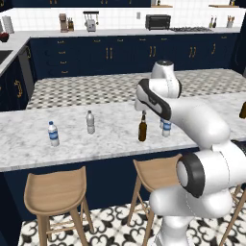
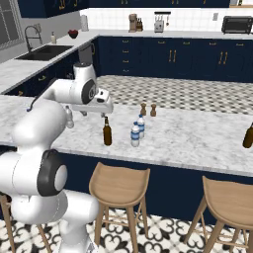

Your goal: Move the plastic bottles in the middle to the plastics group, and the glass bottles in the middle to the glass group.

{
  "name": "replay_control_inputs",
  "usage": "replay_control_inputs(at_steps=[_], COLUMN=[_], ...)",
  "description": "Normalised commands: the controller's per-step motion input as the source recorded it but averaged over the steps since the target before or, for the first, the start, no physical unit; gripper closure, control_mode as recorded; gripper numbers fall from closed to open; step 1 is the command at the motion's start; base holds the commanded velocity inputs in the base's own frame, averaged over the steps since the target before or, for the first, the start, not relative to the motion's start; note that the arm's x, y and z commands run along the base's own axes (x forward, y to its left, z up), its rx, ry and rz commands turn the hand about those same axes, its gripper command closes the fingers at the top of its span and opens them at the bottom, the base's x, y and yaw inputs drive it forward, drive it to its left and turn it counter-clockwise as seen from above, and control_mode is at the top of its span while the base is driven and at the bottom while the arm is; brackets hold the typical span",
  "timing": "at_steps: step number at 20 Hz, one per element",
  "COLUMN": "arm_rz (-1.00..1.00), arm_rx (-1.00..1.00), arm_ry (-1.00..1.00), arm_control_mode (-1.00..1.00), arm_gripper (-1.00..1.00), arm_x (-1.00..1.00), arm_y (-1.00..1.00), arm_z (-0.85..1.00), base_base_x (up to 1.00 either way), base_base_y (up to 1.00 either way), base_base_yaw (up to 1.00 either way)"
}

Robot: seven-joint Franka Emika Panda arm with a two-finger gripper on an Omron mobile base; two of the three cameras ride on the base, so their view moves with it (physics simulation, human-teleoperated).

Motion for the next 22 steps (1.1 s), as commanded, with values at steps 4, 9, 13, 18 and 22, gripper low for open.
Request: replay_control_inputs(at_steps=[4,9,13,18,22], arm_rz=[-0.01,-0.02,0.0,0.0,0.0], arm_rx=[0.0,-0.03,0.0,0.05,0.02], arm_ry=[0.0,0.01,-0.02,-0.19,-0.14], arm_control_mode=[-1.0,-1.0,-1.0,-1.0,-1.0], arm_gripper=[-1.0,-1.0,-1.0,-1.0,-1.0], arm_x=[0.16,0.04,0.12,0.0,0.09], arm_y=[-0.01,0.0,0.0,0.0,0.0], arm_z=[-0.1,-0.1,-0.06,-0.15,-0.31], base_base_x=[0.0,0.0,0.0,0.0,0.0], base_base_y=[0.0,0.0,0.0,0.0,0.0], base_base_yaw=[0.0,0.0,0.0,0.0,0.0])
